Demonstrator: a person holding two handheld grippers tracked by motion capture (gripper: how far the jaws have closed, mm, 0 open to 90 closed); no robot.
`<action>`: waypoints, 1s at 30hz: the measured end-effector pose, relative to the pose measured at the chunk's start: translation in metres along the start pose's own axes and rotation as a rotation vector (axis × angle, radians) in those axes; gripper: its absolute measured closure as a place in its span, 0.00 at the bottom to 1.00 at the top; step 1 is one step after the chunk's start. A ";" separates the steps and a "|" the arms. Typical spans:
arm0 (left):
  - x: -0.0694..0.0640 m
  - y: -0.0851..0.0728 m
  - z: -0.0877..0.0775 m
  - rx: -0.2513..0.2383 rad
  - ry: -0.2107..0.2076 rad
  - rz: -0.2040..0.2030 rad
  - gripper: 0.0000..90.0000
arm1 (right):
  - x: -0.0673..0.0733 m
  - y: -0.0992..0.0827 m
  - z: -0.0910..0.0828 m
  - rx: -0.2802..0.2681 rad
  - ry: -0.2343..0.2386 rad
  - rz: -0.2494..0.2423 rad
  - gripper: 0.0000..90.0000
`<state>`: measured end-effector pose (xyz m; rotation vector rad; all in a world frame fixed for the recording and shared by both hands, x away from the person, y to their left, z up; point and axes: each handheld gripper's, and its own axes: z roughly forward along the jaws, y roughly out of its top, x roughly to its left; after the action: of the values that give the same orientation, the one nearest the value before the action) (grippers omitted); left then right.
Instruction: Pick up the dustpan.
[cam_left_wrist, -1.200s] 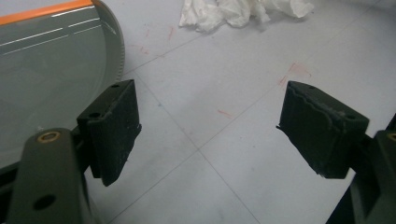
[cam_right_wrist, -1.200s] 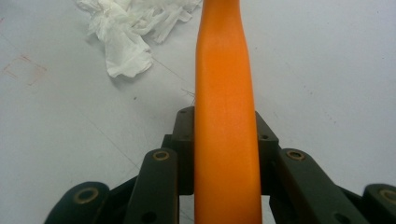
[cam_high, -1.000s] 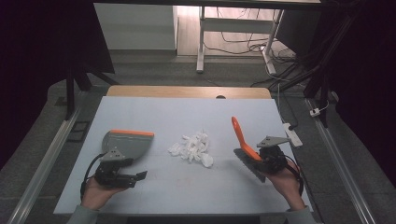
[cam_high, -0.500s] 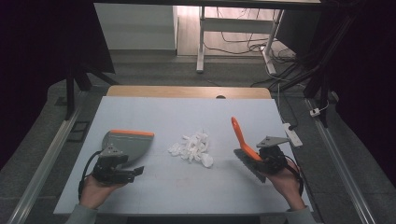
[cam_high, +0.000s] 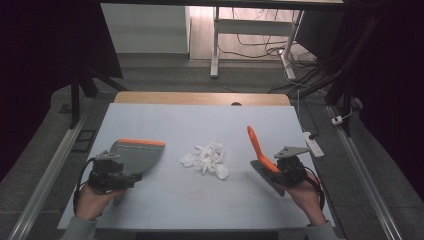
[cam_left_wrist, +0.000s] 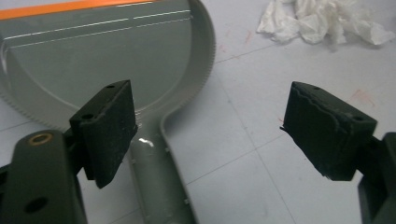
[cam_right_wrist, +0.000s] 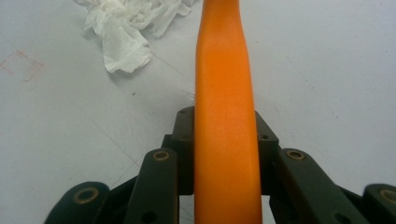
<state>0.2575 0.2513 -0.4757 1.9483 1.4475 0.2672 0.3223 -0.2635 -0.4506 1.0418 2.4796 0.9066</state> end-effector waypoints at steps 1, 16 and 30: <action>0.001 0.000 -0.001 0.003 0.000 -0.002 0.19 | 0.000 0.000 0.001 0.003 -0.002 -0.002 0.78; 0.026 -0.007 -0.001 0.067 0.023 -0.080 0.18 | 0.000 -0.002 0.003 0.015 -0.008 -0.003 0.78; 0.034 -0.015 0.020 0.165 -0.009 -0.120 0.17 | -0.001 -0.003 0.004 0.018 -0.014 0.002 0.78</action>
<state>0.2693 0.2765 -0.5077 1.9787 1.6174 0.0872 0.3233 -0.2635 -0.4557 1.0527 2.4803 0.8762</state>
